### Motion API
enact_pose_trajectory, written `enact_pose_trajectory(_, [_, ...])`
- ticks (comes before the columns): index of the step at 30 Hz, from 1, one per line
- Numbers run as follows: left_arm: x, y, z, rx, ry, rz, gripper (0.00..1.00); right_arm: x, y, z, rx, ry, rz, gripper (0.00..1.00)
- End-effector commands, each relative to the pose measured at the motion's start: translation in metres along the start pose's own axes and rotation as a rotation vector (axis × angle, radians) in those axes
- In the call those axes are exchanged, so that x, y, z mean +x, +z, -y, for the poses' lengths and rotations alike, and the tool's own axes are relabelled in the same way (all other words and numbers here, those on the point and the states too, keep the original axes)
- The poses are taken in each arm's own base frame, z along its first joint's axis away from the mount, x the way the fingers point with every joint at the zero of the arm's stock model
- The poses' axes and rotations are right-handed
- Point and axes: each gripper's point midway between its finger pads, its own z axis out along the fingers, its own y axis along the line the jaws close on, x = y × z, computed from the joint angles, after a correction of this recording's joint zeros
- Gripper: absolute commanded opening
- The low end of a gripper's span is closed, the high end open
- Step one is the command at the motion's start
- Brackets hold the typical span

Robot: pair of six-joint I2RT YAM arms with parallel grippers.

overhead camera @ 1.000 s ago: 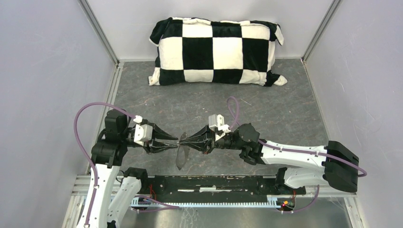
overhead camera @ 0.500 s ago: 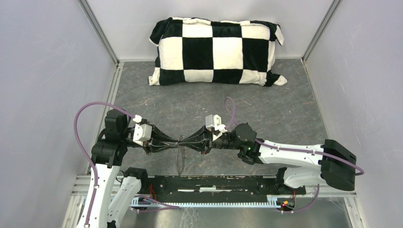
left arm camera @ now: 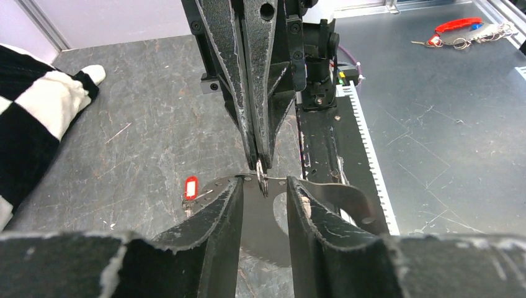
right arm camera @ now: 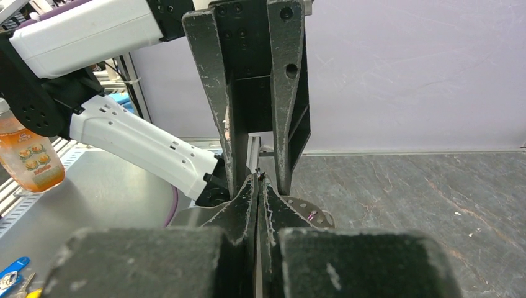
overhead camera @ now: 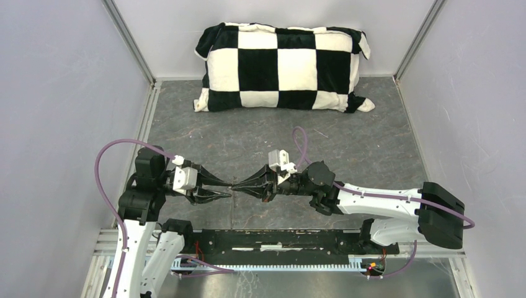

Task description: Put the keys on the keyring

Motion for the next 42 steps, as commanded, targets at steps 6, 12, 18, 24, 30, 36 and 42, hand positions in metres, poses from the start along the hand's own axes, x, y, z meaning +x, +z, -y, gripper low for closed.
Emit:
enact_pose_trajectory(6, [0.0,0.0,-0.002,-0.007,0.005,0.0,0.29,-0.045,0.004,-0.01,-0.037,-0.004,0.165,0.0])
enact_pose_trajectory(12, [-0.005,0.0,-0.002,-0.002,0.014,0.006,0.19,-0.044,0.005,-0.013,-0.052,0.017,0.173,0.0])
enact_pose_trajectory(18, [-0.012,0.0,-0.001,0.008,0.007,0.014,0.25,-0.038,0.005,-0.012,-0.052,0.026,0.159,0.0])
enact_pose_trajectory(24, [-0.016,-0.001,-0.001,0.008,0.014,0.016,0.28,-0.034,0.007,-0.012,-0.057,0.035,0.151,0.0])
enact_pose_trajectory(30, [-0.018,-0.001,0.0,0.009,0.012,0.018,0.29,-0.032,0.006,-0.011,-0.047,0.035,0.146,0.0])
enact_pose_trajectory(36, [-0.015,-0.001,0.002,-0.005,0.015,0.01,0.33,-0.036,0.004,-0.008,-0.03,0.018,0.154,0.0])
enact_pose_trajectory(42, [-0.013,-0.002,0.002,-0.012,0.014,0.005,0.35,-0.035,0.002,-0.007,-0.014,0.013,0.15,0.0])
